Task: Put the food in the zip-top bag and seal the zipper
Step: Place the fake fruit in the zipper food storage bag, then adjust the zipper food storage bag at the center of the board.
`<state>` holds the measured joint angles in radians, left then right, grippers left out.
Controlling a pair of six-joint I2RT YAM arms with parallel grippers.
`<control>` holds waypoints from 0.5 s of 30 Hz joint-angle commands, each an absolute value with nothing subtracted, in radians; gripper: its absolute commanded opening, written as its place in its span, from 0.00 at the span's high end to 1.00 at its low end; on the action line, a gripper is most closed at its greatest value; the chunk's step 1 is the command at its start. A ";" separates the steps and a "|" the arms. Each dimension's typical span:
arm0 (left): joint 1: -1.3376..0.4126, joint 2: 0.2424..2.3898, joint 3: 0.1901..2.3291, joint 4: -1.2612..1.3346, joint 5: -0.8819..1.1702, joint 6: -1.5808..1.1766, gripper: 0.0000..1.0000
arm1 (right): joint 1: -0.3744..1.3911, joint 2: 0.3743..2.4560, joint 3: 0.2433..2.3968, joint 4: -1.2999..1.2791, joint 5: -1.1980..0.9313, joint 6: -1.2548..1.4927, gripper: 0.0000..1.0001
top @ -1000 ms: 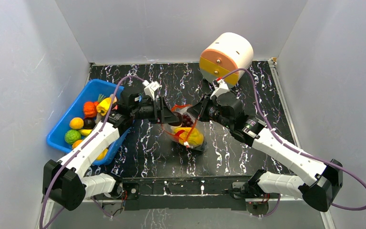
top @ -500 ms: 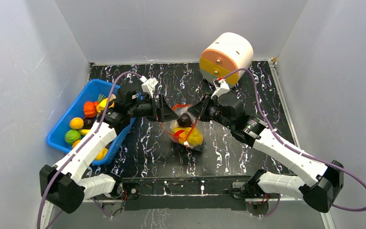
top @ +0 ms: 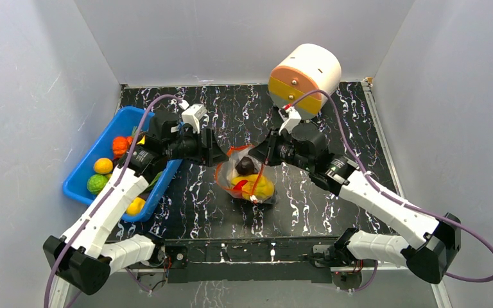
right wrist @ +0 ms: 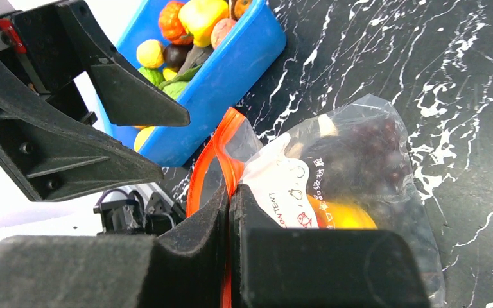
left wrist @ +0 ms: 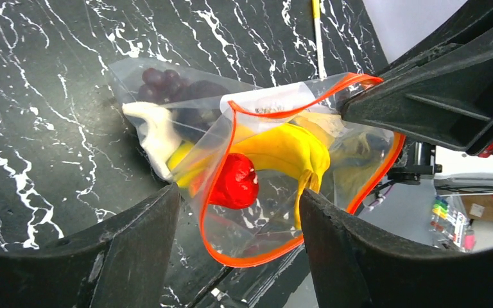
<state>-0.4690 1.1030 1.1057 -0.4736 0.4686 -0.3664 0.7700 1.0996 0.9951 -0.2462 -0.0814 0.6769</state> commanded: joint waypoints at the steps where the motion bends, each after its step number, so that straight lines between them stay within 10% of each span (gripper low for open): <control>1: -0.474 1.037 1.104 -0.523 0.441 -0.314 0.34 | 0.768 1.117 1.094 -0.153 -0.205 0.649 1.00; 15: -0.474 1.009 1.004 -0.464 0.445 -0.311 0.46 | 0.768 1.176 1.098 -0.078 -0.308 0.693 1.00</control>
<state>-0.4690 1.0191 1.0191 -0.4934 0.4492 -0.3359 0.7700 1.1866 1.0271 -0.2092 -0.2741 0.6823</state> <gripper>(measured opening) 0.583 0.009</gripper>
